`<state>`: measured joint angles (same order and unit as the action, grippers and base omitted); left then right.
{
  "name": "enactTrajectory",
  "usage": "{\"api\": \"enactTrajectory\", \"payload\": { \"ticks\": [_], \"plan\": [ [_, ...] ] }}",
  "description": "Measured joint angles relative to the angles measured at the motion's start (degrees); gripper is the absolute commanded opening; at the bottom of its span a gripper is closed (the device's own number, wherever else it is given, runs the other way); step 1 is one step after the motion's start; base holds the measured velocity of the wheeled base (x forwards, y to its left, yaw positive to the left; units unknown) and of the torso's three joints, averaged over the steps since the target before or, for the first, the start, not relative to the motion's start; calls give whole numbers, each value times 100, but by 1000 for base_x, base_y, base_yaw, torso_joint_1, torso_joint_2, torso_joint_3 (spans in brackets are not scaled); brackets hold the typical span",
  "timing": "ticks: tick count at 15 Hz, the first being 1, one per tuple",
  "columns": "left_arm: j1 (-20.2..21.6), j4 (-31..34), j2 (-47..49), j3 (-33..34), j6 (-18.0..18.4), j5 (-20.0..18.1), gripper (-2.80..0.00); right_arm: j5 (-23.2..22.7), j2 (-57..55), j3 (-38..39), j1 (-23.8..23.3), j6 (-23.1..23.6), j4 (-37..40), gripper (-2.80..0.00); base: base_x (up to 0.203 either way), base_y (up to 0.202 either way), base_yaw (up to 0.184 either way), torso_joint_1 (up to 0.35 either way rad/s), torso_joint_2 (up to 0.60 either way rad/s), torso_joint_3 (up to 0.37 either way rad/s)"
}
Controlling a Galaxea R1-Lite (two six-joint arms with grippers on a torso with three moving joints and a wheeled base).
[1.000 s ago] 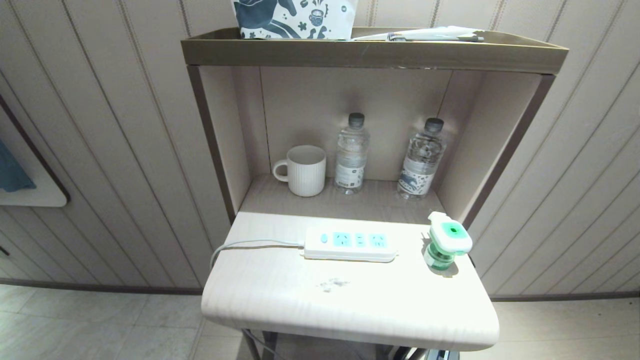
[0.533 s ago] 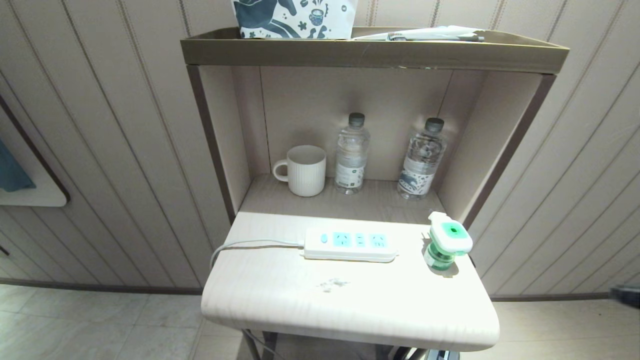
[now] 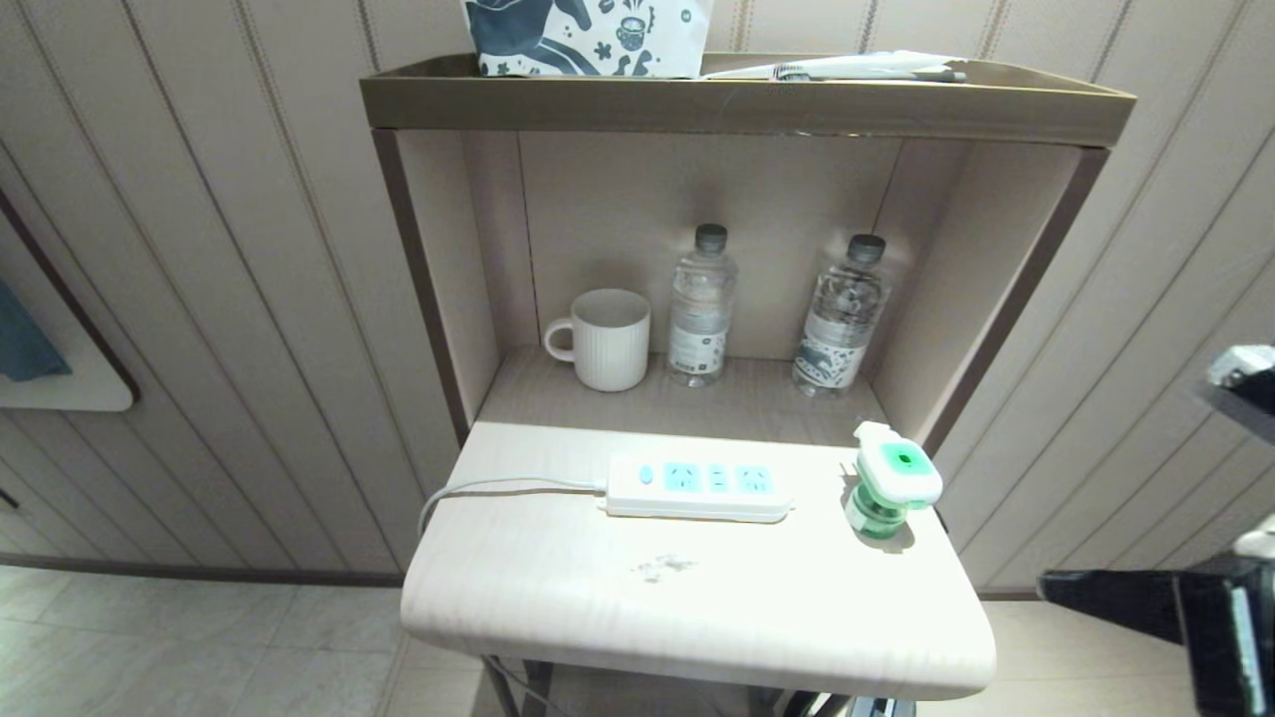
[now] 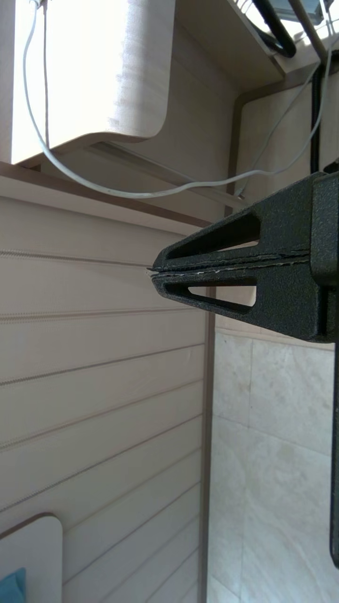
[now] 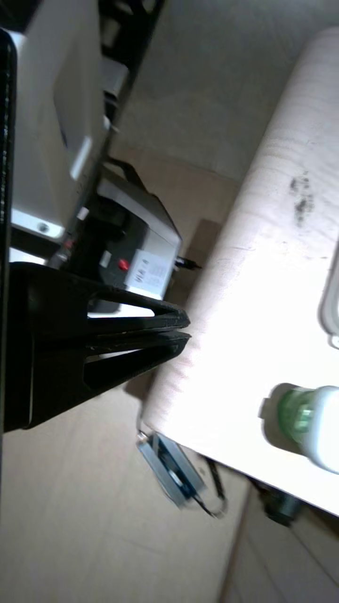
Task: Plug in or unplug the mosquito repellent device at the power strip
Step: Pick up the mosquito repellent liquid
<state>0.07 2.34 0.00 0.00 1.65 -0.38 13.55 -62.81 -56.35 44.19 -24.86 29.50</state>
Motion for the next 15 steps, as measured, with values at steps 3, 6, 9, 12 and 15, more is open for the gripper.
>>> {"api": "enactTrajectory", "payload": {
  "ticks": [3,6,9,12,15],
  "plan": [
    [0,0,0,0,0,2,-280,2214,-212,855,1072,-20,-1375,0,0,0,0,0,0,0],
    [0,0,0,0,1,3,-280,3442,-367,1791,1389,455,-3206,0,0,0,0,0,0,0],
    [0,0,-2,0,0,5,-280,3590,-432,2664,1415,1422,-5276,0,0,0,0,0,0,0],
    [0,0,0,0,2,2,-280,3537,-622,3071,992,1720,-6527,0,0,0,0,0,0,0],
    [0,0,-2,0,2,4,-280,3258,-1082,3405,316,1778,-7806,0,0,0,0,0,0,0]
  ]
}}
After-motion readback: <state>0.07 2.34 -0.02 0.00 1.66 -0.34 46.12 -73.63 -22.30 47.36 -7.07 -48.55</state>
